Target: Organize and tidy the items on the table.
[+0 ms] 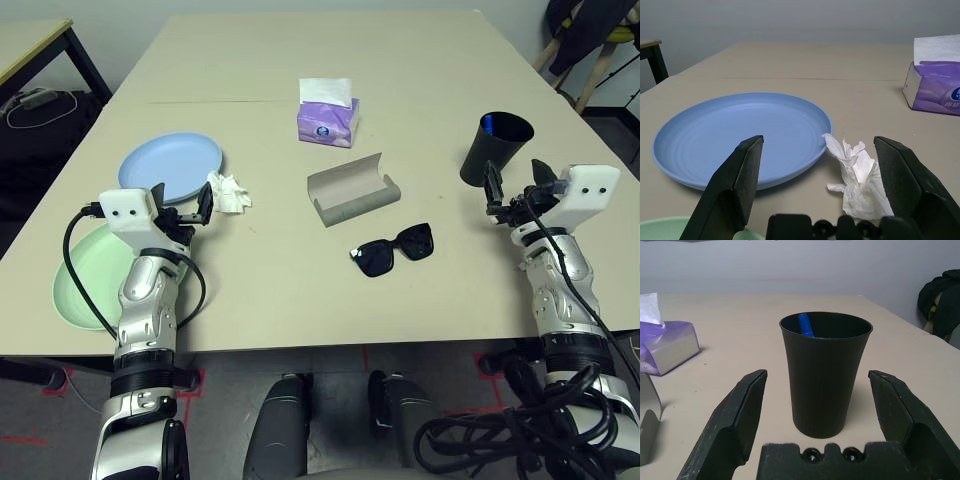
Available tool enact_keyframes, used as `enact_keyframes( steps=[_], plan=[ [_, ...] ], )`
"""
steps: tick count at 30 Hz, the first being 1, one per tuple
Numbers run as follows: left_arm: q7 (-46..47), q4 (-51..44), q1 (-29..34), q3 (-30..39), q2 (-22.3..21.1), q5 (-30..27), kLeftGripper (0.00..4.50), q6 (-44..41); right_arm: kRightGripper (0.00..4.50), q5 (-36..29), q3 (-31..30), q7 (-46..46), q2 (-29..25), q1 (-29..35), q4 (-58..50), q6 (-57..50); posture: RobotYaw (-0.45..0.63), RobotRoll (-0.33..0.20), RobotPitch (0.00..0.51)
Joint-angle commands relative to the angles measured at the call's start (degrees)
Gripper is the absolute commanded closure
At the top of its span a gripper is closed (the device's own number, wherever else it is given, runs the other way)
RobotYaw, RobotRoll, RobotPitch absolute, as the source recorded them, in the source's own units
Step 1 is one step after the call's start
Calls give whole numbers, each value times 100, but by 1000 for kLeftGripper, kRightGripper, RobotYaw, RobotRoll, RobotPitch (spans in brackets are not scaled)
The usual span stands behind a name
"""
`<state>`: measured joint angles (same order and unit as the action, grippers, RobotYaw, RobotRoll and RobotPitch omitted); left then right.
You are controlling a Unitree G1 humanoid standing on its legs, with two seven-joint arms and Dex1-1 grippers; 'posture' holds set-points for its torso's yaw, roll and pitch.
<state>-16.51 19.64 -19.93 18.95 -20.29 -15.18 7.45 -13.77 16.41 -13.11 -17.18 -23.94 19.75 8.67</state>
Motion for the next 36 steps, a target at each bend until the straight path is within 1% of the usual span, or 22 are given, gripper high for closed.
enact_keyframes(
  steps=[1, 10, 13, 20, 23, 25, 28, 30, 33, 36],
  plan=[
    [-3, 6, -12, -74, 15, 29, 0, -54, 44, 40, 16, 62, -21, 81, -67, -16, 72, 0, 112],
    [-17, 6, -24, -76, 0, 25, 0, -60, 44, 46, 15, 99, -4, 100, -82, 2, 72, 0, 111],
    [-23, -26, -26, -75, -14, 16, 0, -92, 44, -156, -3, -269, -55, 75, -108, 8, 74, 0, 112],
    [-98, -110, -54, -45, -134, -17, 0, -240, 44, -809, -210, -1860, -236, 95, -304, -143, 101, 0, 115],
    [-136, -186, -23, -13, -212, -39, 0, -308, 44, -951, -486, -2774, -403, 117, -335, -106, 114, 0, 115],
    [-155, -225, 4, 8, -248, -49, 0, -341, 44, -998, -621, -3204, -478, 117, -345, -93, 123, 0, 115],
    [-183, -308, 69, 39, -321, -68, 0, -409, 44, -993, -1025, -4164, -704, 148, -424, -34, 133, 0, 114],
    [-207, -371, 112, 43, -367, -83, 0, -481, 44, -1104, -1212, -4709, -821, 199, -536, -130, 144, 0, 113],
    [-318, -493, 179, 13, -500, -97, 0, -747, 44, -1145, -1513, -5431, -1054, 301, -772, -269, 154, 0, 112],
    [-558, -747, 212, -11, -716, -270, 0, -1378, 44, -1091, -1727, -5879, -1218, 356, -939, -267, 160, 0, 111]
  ],
)
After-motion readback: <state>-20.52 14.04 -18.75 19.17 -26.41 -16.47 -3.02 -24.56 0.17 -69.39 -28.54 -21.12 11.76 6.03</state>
